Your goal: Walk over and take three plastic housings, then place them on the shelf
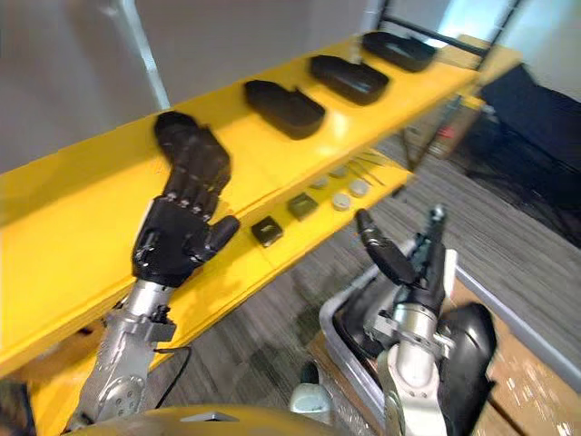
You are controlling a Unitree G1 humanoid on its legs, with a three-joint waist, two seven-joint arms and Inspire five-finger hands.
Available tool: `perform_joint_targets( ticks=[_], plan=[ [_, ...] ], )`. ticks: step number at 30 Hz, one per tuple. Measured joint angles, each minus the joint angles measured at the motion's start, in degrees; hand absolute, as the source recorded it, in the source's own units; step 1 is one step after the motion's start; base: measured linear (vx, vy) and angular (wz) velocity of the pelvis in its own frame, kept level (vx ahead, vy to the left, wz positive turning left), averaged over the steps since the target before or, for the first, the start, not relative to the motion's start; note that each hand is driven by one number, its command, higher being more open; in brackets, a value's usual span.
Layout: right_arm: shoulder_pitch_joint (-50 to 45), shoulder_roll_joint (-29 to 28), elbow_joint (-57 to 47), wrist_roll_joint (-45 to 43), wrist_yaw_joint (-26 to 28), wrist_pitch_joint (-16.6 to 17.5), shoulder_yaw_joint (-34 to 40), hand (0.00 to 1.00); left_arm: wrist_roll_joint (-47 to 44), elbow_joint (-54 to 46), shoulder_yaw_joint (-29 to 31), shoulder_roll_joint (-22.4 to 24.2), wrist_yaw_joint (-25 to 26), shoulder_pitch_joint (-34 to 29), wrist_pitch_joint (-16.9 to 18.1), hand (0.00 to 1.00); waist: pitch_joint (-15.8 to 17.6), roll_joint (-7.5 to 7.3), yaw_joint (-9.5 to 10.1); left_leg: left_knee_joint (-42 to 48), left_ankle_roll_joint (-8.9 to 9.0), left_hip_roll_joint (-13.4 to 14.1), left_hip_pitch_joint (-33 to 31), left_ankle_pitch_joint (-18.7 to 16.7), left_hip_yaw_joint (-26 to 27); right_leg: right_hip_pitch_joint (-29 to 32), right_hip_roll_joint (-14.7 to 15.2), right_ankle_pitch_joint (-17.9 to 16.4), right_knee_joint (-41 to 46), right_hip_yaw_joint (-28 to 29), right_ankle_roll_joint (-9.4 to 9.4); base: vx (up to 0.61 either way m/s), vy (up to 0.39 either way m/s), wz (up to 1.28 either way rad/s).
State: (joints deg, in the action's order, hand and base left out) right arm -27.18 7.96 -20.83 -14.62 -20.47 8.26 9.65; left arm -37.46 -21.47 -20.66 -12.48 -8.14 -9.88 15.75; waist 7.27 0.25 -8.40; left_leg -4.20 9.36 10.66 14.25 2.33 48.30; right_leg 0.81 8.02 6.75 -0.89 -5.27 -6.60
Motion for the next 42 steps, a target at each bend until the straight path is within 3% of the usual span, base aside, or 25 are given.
perform_joint_targets(
  ticks=[5, 9, 15, 18, 19, 20, 21, 23, 24, 28, 30, 33, 35, 36, 37, 38, 39, 40, 42],
  plan=[
    [-8.2, -2.31, 0.31, -7.88, 1.09, 6.69, 7.82, 1.0, 0.1, 5.06, -0.61, -0.28, 3.75, 6.5, -0.94, 1.0, -0.25, -0.29, -5.71, 4.28, 0.72, 1.03, 2.18, -3.75, 6.64, 1.45, -1.21, 0.57, -0.24, 6.38, -0.65, -0.03, 0.019, -0.78],
    [-9.7, -3.47, 0.81, -8.78, 3.13, 9.07, 7.43, 1.0, 0.1, 5.46, -1.52, 0.59, 5.19, 8.52, -1.47, 1.0, -0.46, -0.13, -6.65, 6.61, 1.29, 2.07, 2.36, -4.98, 9.44, 2.96, -2.68, 1.13, -0.21, 8.56, -0.6, -0.06, -0.006, -0.41],
    [-3.87, -0.49, 4.46, -8.73, 8.39, 9.06, 5.04, 1.0, 2.6, 5.41, 0.43, 1.23, 8.44, 8.78, -2.7, 1.0, -1.35, 1.23, -3.94, 12.71, 0.72, 4.09, 1.92, -10.08, 7.29, 4.8, -5.43, 2.27, -0.35, 14.17, 0.06, -0.07, -0.02, -0.54],
    [-0.63, 0.85, 5.71, -8.95, 9.11, 9.07, 5.04, 1.0, 2.6, 4.81, 5.05, 1.51, 8.75, 5.87, -3.18, 1.0, -1.6, 1.62, -1.9, 18.37, -4.66, 4.49, -0.31, -14.52, -3.94, 5.46, -6.43, 2.77, -0.94, 17.78, -0.23, -0.13, -0.008, -0.66],
    [0.57, 1.49, 6.63, -9.58, 9.69, 9.17, 5.04, 1.0, 2.59, 4.78, 7.5, 1.42, 8.96, 4.1, -3.24, 1.0, -1.64, 1.7, -0.94, 21.97, -7.06, 4.57, -2.12, -15.89, -10.8, 5.63, -6.37, 2.64, -1.39, 18.15, 0.67, -0.12, 0.008, -0.86],
    [1.86, 1.97, 7.84, -10.67, 10.17, 9.16, 4.89, 1.0, 2.57, 4.65, 9.97, 1.44, 9.17, 2.05, -3.26, 1.0, -1.84, 2.05, 0.05, 24.68, -8.3, 4.41, -3.43, -17.27, -17.11, 5.96, -6.35, 2.82, -1.47, 17.94, 1.12, -0.11, 0.023, -0.72],
    [2.23, 2.17, 8.29, -10.89, 10.19, 9.17, 4.93, 1.0, 2.57, 4.62, 10.77, 1.45, 9.26, 1.25, -3.29, 1.0, -2.03, 2.38, 0.48, 25.24, -8.07, 4.29, -3.91, -18.11, -19.47, 6.16, -6.37, 3.02, -1.54, 17.64, 1.38, -0.1, 0.062, -0.48],
    [3.49, 2.85, 10.62, -10.97, 10.17, 9.16, 4.47, 1.0, 2.57, 4.52, 11.67, 1.5, 9.12, -0.3, -3.48, 1.0, -2.76, 3.94, 0.93, 23.27, -5.92, 3.71, -3.73, -20.57, -23.24, 6.39, -5.96, 4.47, -2.0, 15.32, 1.48, -0.08, 0.116, 0.04],
    [3.78, 2.83, 11.72, -10.67, 9.96, 9.08, 4.14, 1.0, 2.48, 4.2, 11.72, 1.57, 8.68, -0.3, -3.53, 1.0, -2.87, 4.08, 1.28, 21.3, -4.54, 2.92, -3.65, -21.39, -24.48, 6.65, -5.35, 5.19, -2.35, 14.58, 0.7, -0.05, 0.118, 0.27],
    [4.95, 2.6, 14.44, -10.47, 9.85, 8.32, -0.71, 1.0, 2.19, 2.87, 10.9, 1.6, 6.79, -0.26, -2.97, 1.0, -2.08, 3.18, 2.39, 19.97, -3.15, -0.58, -5.55, -21.24, -29.18, 7.51, -1.11, 4.63, -0.3, 11.51, -0.02, -0.07, 0.088, 0.47],
    [6.04, 0.95, 16.91, -10.57, 9.27, 8.14, -1.15, 1.0, 2.21, 2.85, 9.09, 1.66, 6.64, 0.35, -1.72, 1.0, 0.28, 2.79, 2.39, 23.0, -2.99, -1.16, -5.94, -22.29, -31.97, 8.42, 0.12, 2.56, 6.27, 10.06, -0.69, -0.06, 0.055, 0.6],
    [4.76, -3.26, 17.94, -10.57, 8.61, 7.73, -2.31, 1.0, 3.42, 2.82, 5.9, 0.87, 6.6, 0.25, -1.41, 1.0, 2.75, 2.27, 3.76, 28.82, -3.55, -1.5, -6.27, -25.22, -33.09, 9.49, 1.16, 1.99, 13.32, 9.47, 0.03, -0.16, 0.075, 0.12],
    [3.06, -4.57, 16.85, -11.52, 10.48, 7.75, -4.71, 1.0, 4.17, 2.28, 5.15, 0.41, 6.23, -0.57, -1.37, 1.0, 3.65, 1.15, 4.17, 31.87, -5.18, -2.75, -6.92, -26.55, -31.64, 9.42, 2.99, 5.61, 12.15, 6.6, 0.23, -0.3, 0.138, -0.4],
    [2.83, -4.3, 16.44, -11.74, 11.28, 7.74, -6.23, 1.0, 4.29, 1.64, 5.15, 0.36, 6.27, -1.02, -1.38, 1.0, 4.11, 1.05, 4.57, 31.82, -6.18, -2.69, -7.21, -26.18, -30.14, 9.78, 3.13, 11.05, 9.29, 3.64, 1.54, -0.38, 0.109, -0.7],
    [3.19, -4.01, 15.74, -11.86, 11.62, 7.74, -8.22, 1.0, 4.41, 0.94, 5.37, 0.62, 6.28, -1.03, -1.36, 1.0, 5.11, 2.35, 5.02, 30.94, -7.67, -2.33, -7.92, -24.93, -27.59, 10.86, 3.96, 10.82, 11.29, -1.34, 2.84, -0.47, 0.117, -0.76],
    [3.68, -3.27, 15.42, -12.28, 11.57, 7.75, -9.94, 1.0, 4.37, 0.93, 5.35, 0.6, 6.29, -0.85, -1.36, 1.0, 5.61, 1.86, 5.14, 29.45, -9.08, -2.32, -8.1, -23.67, -26.32, 11.52, 4.92, 4.41, 19.38, -5.83, 5.53, -0.36, 0.088, -0.57],
    [4.05, -3.04, 15.42, -12.29, 11.53, 7.75, -10.75, 1.0, 4.36, 0.95, 5.38, 0.52, 6.33, -0.91, -1.37, 1.0, 5.95, 2.44, 5.34, 28.6, -9.34, -2.29, -8.29, -22.83, -25.91, 11.53, 5.51, 1.66, 23.04, -7.27, 5.59, -0.3, 0.102, -0.36],
    [5.57, -2.93, 15.43, -11.71, 10.58, 7.76, -12.49, 1.0, 3.68, 0.93, 5.77, 0.47, 6.05, -0.86, -1.37, 1.0, 5.84, 2.11, 5.51, 27.22, -9.82, -2.08, -9.13, -21.18, -25.37, 11.06, 7.26, -3.03, 28.99, -9.72, 5.83, -0.21, 0.076, -0.31],
    [9.69, -2.87, 16.03, -9.78, 8.05, 7.98, -15.9, 1.0, 3.35, 0.95, 6.7, 0.25, 5.62, -0.98, -1.35, 1.0, 5.39, 1.34, 6.98, 25.41, -9.6, -1.41, -10.62, -18.61, -22.7, 9.21, 11.27, -7.78, 35.91, -12.31, 7.09, -0.16, 0.028, -0.67]
  ],
)
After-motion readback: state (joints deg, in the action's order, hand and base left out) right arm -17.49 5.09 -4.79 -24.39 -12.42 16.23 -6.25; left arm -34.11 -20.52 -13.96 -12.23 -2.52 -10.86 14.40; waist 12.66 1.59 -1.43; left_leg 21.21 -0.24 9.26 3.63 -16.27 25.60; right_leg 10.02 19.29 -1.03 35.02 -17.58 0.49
